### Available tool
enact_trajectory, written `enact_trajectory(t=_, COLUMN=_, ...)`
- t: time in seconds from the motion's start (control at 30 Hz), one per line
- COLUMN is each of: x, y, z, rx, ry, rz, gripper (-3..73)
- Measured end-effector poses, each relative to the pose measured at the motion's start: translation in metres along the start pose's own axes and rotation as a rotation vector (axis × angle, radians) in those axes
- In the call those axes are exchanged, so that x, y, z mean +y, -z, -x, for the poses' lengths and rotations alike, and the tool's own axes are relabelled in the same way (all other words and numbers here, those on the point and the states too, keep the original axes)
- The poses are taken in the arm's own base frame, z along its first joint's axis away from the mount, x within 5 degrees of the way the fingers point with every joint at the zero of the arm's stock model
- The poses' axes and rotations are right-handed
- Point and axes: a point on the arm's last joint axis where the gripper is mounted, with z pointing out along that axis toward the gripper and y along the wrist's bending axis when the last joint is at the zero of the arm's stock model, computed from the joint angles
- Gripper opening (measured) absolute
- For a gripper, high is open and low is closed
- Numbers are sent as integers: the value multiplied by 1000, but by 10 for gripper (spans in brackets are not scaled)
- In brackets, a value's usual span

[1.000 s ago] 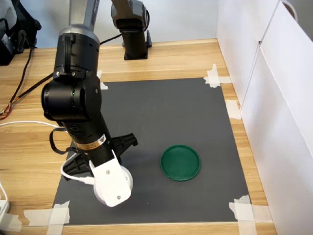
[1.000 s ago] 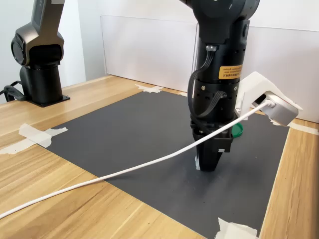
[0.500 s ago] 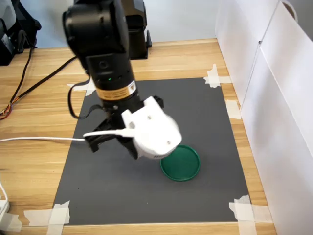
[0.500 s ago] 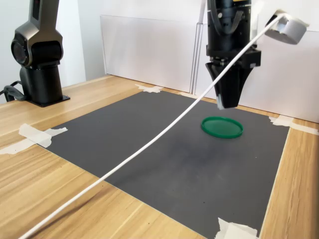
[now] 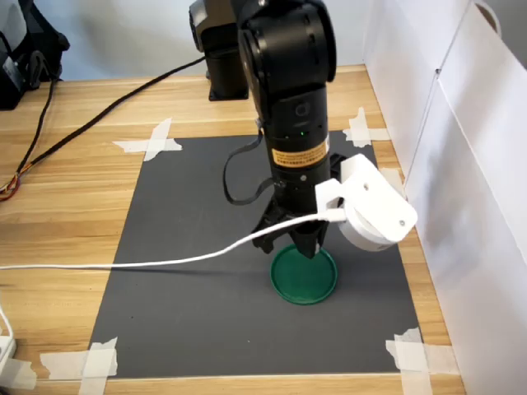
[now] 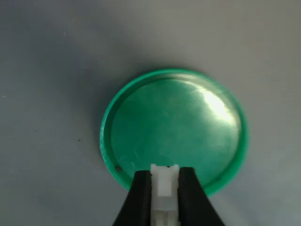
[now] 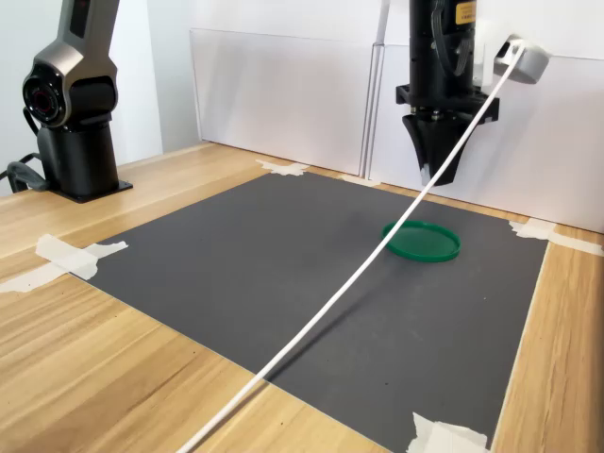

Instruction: Grasp a white terminal and put it in the green lid.

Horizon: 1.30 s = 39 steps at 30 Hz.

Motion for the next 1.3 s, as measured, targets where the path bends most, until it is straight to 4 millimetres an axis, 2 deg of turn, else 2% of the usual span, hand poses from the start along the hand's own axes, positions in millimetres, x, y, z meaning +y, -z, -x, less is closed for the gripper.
enact_trajectory(t=0.2, x=4, y=-26, z=-10, rx=-2, ry=4, rz=-21, gripper=87)
enact_trajectory(t=0.5, x=3, y=-30, z=-11, rx=-22, ry=12, rz=-49, gripper=101)
enact_trajectory(t=0.6, x=2, y=-30, z=-12, rx=-12, ry=22, rz=-58, gripper=176)
enact_trajectory(t=0.73, x=1, y=-30, z=-11, rx=-20, ry=20, rz=-66, gripper=375)
enact_trajectory(t=0.87, x=2, y=-26, z=-7, rx=-73, ry=-9, rz=-67, gripper=527)
enact_trajectory(t=0.97, x=3, y=-1, z=-2, rx=-156, ry=-34, rz=-77, gripper=575)
enact_trajectory(t=1.03, x=4, y=25, z=0, rx=-233, ry=-42, rz=-110, gripper=578)
enact_trajectory(t=1.1, x=5, y=60, z=1, rx=-323, ry=-44, rz=-158, gripper=569)
enact_trajectory(t=1.2, x=8, y=111, z=-4, rx=-442, ry=-44, rz=-228, gripper=507)
enact_trajectory(t=1.3, x=12, y=153, z=-14, rx=-536, ry=-64, rz=-270, gripper=372)
